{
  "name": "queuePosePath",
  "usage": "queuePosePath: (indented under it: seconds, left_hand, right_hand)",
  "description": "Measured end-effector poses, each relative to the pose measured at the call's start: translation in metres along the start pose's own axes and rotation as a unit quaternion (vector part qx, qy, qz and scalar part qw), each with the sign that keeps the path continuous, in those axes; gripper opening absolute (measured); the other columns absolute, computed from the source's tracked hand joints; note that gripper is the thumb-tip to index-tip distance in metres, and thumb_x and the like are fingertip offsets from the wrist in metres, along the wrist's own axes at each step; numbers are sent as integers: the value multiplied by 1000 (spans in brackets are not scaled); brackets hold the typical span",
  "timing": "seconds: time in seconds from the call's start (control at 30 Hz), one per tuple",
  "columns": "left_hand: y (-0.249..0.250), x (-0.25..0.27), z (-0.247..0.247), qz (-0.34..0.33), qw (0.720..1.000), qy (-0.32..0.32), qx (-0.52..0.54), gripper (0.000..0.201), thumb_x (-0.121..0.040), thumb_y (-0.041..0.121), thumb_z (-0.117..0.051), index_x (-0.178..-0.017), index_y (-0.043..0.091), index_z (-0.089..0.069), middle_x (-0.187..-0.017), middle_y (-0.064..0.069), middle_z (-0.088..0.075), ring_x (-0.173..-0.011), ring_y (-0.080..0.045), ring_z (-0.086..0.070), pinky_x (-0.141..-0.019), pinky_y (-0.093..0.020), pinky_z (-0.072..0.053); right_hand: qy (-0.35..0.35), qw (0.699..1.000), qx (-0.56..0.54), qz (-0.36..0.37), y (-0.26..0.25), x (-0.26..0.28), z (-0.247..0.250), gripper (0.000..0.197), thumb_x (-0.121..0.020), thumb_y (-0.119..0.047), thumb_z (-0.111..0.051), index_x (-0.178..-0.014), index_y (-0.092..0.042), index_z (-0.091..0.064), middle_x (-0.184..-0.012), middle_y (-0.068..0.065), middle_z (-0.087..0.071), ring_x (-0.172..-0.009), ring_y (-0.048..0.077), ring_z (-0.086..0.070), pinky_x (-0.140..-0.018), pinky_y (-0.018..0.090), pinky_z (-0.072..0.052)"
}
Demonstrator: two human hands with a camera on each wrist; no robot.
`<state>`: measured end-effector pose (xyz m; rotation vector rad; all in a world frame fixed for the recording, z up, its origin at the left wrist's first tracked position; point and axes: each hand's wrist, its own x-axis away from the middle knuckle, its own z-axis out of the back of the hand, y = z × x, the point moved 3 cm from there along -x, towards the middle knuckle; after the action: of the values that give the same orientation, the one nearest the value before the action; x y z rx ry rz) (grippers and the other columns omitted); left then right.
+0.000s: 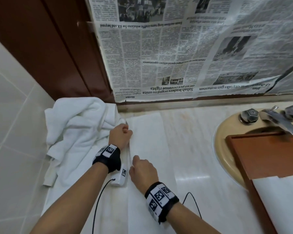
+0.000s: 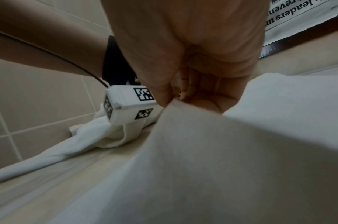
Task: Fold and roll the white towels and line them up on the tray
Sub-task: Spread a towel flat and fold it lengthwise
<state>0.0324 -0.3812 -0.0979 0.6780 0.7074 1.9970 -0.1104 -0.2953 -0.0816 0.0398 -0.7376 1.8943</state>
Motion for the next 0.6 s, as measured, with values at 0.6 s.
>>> queuePosePath:
  seconds: [0.6]
  left_hand:
    - [8,-17,-10,-36,997,9,-71,17,-94,10,-55,-103,-5,-57,-101,-23,-62,-98,-40,-58,-80,-39,-42]
  right_hand:
    - [-86,996,-31,18,26,26,-5,33,-96,-36,-50,-116,-11,-47,-104,10,-59,-89,28,-58,-72,36,-49]
